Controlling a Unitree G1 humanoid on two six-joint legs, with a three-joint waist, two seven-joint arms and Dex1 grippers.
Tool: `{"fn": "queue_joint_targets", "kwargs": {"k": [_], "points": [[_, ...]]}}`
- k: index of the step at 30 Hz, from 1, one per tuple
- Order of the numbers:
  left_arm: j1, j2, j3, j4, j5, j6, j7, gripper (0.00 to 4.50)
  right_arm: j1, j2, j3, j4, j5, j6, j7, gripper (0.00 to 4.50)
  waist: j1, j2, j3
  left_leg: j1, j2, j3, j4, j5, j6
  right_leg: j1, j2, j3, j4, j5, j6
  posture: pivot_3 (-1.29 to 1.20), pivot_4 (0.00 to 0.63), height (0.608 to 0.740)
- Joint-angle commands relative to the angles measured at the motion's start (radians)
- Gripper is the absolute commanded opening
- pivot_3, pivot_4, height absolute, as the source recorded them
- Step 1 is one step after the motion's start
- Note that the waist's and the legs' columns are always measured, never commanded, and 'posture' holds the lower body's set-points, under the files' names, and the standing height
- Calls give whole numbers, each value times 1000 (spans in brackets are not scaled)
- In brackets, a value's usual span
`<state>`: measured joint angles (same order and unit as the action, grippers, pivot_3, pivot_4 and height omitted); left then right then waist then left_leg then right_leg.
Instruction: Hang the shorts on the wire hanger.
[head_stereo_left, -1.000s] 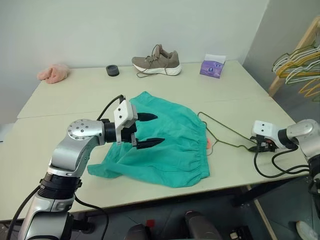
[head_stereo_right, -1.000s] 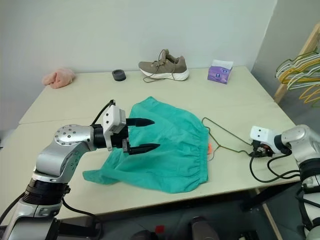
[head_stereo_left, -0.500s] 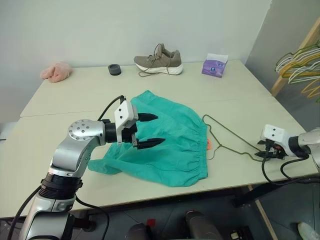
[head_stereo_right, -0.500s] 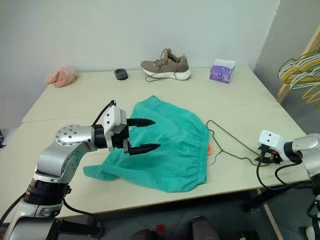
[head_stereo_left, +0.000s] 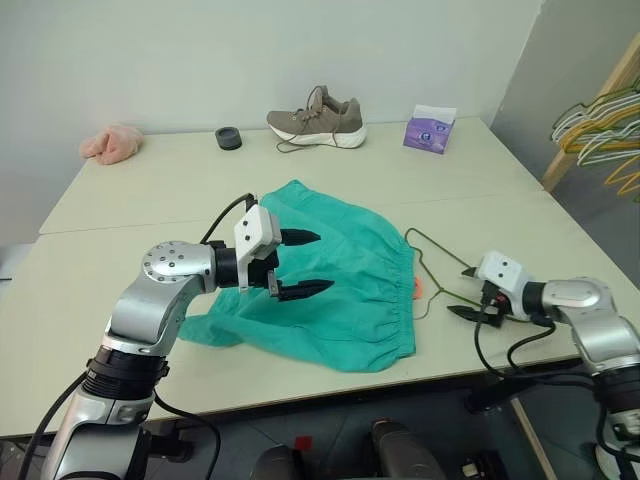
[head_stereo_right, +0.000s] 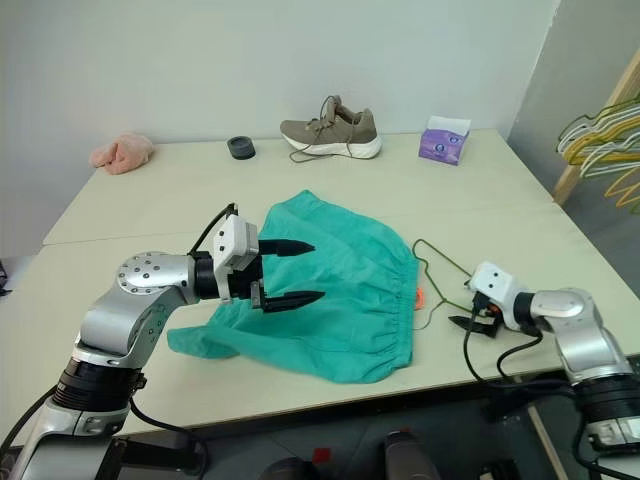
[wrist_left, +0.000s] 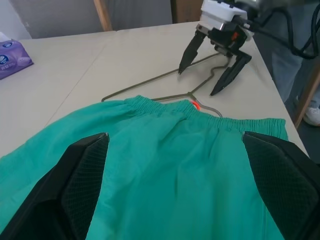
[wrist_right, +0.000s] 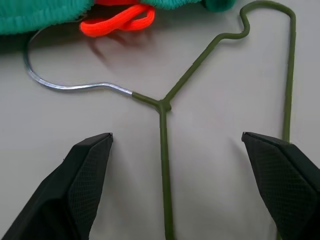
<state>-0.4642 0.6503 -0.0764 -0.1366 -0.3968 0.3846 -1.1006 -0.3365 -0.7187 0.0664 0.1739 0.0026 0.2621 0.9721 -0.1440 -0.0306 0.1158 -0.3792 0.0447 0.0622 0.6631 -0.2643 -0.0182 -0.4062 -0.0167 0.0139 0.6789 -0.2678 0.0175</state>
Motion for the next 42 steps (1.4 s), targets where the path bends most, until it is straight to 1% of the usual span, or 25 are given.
{"fn": "queue_joint_targets", "kwargs": {"k": [1,3,4,5,7,10,12,15,16,19,24,29,32,34,39,42], "points": [[-11,-7,8,-21,-4,-12,10,4500,-30,21,12,9,3,119,-34,4483,-1,0,0,0,0,0,0,0,0,0,0,0,0,0,0,-192,104,740],[-7,-7,10,-25,-4,-11,12,4500,-42,19,30,29,-3,193,-23,4098,-2,0,0,0,0,0,0,0,0,0,0,0,0,0,0,-192,104,740],[-5,-7,10,-26,-4,-10,12,4500,-46,6,50,41,-15,213,-11,3722,-2,0,0,0,0,0,0,0,0,0,0,0,0,0,0,-192,105,740],[-5,-7,10,-27,-4,-10,12,4500,-47,-9,72,51,-29,218,4,3587,-1,-1,0,0,0,0,0,0,0,0,1,0,0,0,0,-192,105,740],[-4,-8,11,-27,-3,-10,13,4500,-50,-34,117,61,-49,232,34,2893,0,-2,-1,1,0,0,0,0,0,1,1,0,0,0,0,-191,105,740],[-3,-8,11,-30,-5,-9,16,4500,-53,-45,165,60,-58,253,43,1881,6,-8,-5,1,0,-1,0,0,0,1,0,-1,0,0,0,-189,107,740],[-1,-9,10,-32,-5,-10,19,4500,-51,-48,195,70,-81,234,30,1224,7,-13,-8,1,0,-1,0,0,0,2,0,-2,0,0,0,-187,106,740],[3,-10,11,-37,-7,-8,26,4500,-64,-15,206,125,-120,234,-61,214,6,-22,-14,2,0,-1,0,0,0,3,0,-2,0,0,0,-183,107,740],[4,-10,13,-38,-9,-6,28,4500,-69,-11,205,141,-127,226,-79,41,7,-25,-16,2,1,-1,0,0,0,3,-1,-2,0,0,0,-181,107,740],[8,-3,27,-36,-13,-3,32,4500,-101,-23,160,224,-127,204,-131,41,10,-27,-17,2,0,-1,0,0,0,3,-2,-2,-1,0,0,-179,106,740],[14,1,31,-37,-13,-3,34,4500,-133,-68,111,285,-105,168,-149,41,34,-26,-17,2,-2,-1,0,-1,1,3,-3,-2,-1,0,0,-178,106,740],[5,-12,42,-16,-8,-5,65,4500,-154,-109,30,244,-38,185,-113,41,50,-19,-12,0,-2,0,1,-1,2,2,-3,-2,-2,0,-1,-187,106,740],[-33,-36,71,37,-7,-12,120,4500,-170,-124,-23,188,19,249,-72,41,49,-11,-7,0,-2,1,0,-1,2,1,-3,-1,-1,0,0,-190,106,740],[-60,-53,92,69,-9,-17,150,4500,-180,-132,-41,189,26,257,-74,41,47,-8,-3,-1,-1,0,0,-1,2,0,-2,-1,-1,0,0,-190,106,740],[-102,-80,124,104,-23,-11,182,4500,-202,-163,-65,250,22,219,-89,41,29,-3,0,-1,-1,1,0,-1,2,0,-1,0,-1,0,0,-191,105,740],[-105,-83,132,100,-36,6,180,4500,-204,-170,-80,211,55,231,-55,41,20,-3,2,-1,-1,1,0,-1,2,0,-1,1,-2,0,0,-193,107,740]]}}
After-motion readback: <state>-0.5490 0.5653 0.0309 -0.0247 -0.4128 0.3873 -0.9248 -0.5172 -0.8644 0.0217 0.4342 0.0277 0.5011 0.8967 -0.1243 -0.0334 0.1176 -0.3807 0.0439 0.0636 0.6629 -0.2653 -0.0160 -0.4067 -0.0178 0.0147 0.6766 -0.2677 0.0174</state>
